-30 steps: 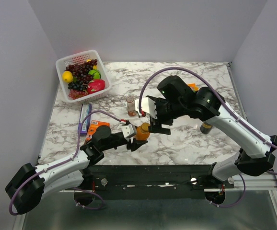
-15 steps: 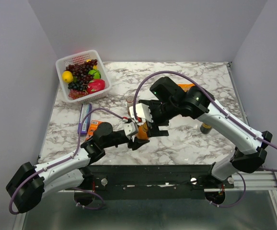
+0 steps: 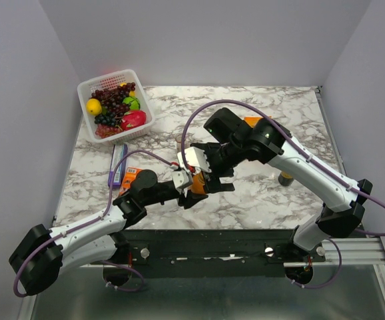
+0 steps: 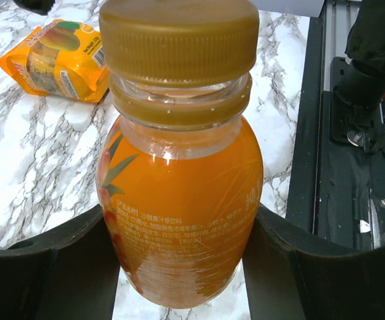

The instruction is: Screw on the bottle caps

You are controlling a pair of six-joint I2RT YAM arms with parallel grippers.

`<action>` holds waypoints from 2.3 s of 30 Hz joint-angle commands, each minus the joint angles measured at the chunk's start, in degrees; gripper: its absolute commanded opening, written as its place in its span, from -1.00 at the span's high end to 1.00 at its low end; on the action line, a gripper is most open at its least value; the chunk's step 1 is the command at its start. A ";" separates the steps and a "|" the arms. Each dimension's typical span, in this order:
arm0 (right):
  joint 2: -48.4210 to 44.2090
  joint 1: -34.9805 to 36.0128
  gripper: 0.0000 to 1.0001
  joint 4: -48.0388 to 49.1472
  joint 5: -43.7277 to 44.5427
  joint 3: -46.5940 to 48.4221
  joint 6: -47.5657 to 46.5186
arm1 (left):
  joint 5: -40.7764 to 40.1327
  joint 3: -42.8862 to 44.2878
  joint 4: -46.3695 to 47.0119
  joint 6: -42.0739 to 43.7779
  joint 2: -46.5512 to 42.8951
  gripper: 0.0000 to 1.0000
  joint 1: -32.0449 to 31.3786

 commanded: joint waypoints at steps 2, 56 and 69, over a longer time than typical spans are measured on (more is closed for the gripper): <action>0.38 0.66 -0.99 -0.74 -0.47 -0.52 -0.66 | 0.55 1.79 2.90 -2.47 0.38 1.00 0.57; -0.06 -6.28 -0.99 -0.13 4.38 4.75 6.47 | 3.97 2.14 1.59 -3.35 1.53 1.00 5.14; 0.82 -3.12 -1.00 2.25 -4.78 0.62 -0.22 | 4.85 4.52 0.71 -2.12 3.28 1.00 5.15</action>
